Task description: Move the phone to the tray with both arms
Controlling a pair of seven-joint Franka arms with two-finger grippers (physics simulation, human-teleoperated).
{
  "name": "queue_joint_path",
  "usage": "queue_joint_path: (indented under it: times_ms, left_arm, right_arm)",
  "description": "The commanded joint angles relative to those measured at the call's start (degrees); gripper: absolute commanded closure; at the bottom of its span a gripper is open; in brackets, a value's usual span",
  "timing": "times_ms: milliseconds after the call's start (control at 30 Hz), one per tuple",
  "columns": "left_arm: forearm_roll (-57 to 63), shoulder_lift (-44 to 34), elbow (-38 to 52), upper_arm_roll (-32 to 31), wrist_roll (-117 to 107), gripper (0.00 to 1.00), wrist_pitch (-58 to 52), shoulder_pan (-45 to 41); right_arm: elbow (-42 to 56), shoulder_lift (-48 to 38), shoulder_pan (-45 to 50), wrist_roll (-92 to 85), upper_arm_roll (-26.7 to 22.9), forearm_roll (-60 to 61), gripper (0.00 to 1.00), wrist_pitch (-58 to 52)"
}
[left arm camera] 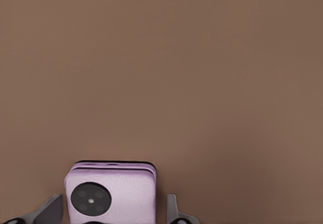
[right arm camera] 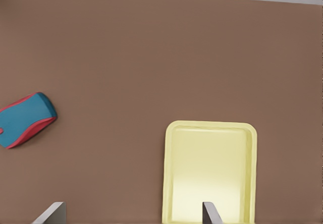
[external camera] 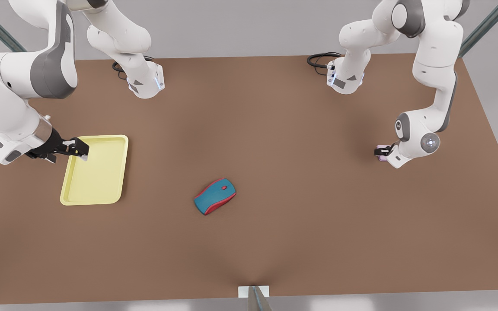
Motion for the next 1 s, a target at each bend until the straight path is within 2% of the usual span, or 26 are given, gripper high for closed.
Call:
queue_joint_path:
  times_ms: [0,33,67,100,300,433,500,567,600,667,733,833,900,967]
  left_arm:
    - [0.1,0.1,0.0,0.0,3.4,0.0,0.9,0.1]
    - [0.1,0.1,0.0,0.0,3.4,0.0,0.9,0.1]
    - [0.0,0.0,0.1,0.0,3.2,0.22,0.8,0.1]
    - [0.0,-0.1,0.1,0.0,3.1,0.27,0.8,0.1]
    - [-0.6,-3.3,1.6,-1.0,-0.3,0.28,-2.5,0.0]
    - [-0.6,-3.4,10.7,-22.5,-33.2,0.28,-10.8,-0.9]
    - [0.1,0.8,17.9,-28.6,-47.3,0.28,-13.7,-4.0]
    - [0.3,6.6,32.1,-28.5,-60.2,0.28,-24.6,-15.6]
    - [0.3,8.5,36.2,-28.4,-66.0,0.28,-25.4,-20.2]
    - [0.4,11.8,42.3,-28.3,-73.2,0.28,-26.1,-28.3]
    - [2.9,16.7,48.6,-28.1,-82.7,0.28,-28.5,-36.4]
    - [3.0,22.6,57.0,-27.7,-88.5,0.28,-28.5,-42.7]
    - [2.8,24.9,59.5,-24.6,-91.4,0.27,-28.4,-46.6]
    - [2.8,26.9,60.8,-24.5,-97.7,0.27,-27.7,-47.5]
  right_arm:
    - [0.0,0.0,0.1,-0.3,0.0,-0.5,0.0,0.2]
    - [0.1,0.0,0.1,-0.2,0.0,-0.7,0.0,0.2]
    - [0.1,0.0,0.2,-0.1,0.2,-3.0,0.0,0.2]
    - [0.0,0.0,0.2,-0.2,0.3,-3.7,0.0,0.2]
    - [0.1,0.8,1.8,-0.2,0.3,-9.0,0.0,0.3]
    - [0.1,0.8,1.7,0.0,0.2,-8.8,0.0,0.3]
    - [0.1,0.8,1.7,0.1,0.2,-8.7,0.0,0.3]
    - [0.1,0.8,1.6,0.5,0.1,-8.2,0.0,0.3]
    - [0.1,0.7,1.4,2.5,-0.1,-3.9,0.0,0.4]
    - [-0.3,0.6,1.1,14.5,-0.2,-2.7,0.0,-0.3]
    - [0.0,0.8,1.4,17.5,-0.1,-2.4,0.0,-0.4]
    - [0.2,1.6,1.6,17.5,-0.1,-2.5,0.0,-0.3]
    - [0.2,2.2,1.6,17.4,-0.1,-2.4,0.0,-0.2]
    - [0.2,3.1,1.6,17.5,-0.1,-2.7,0.0,0.0]
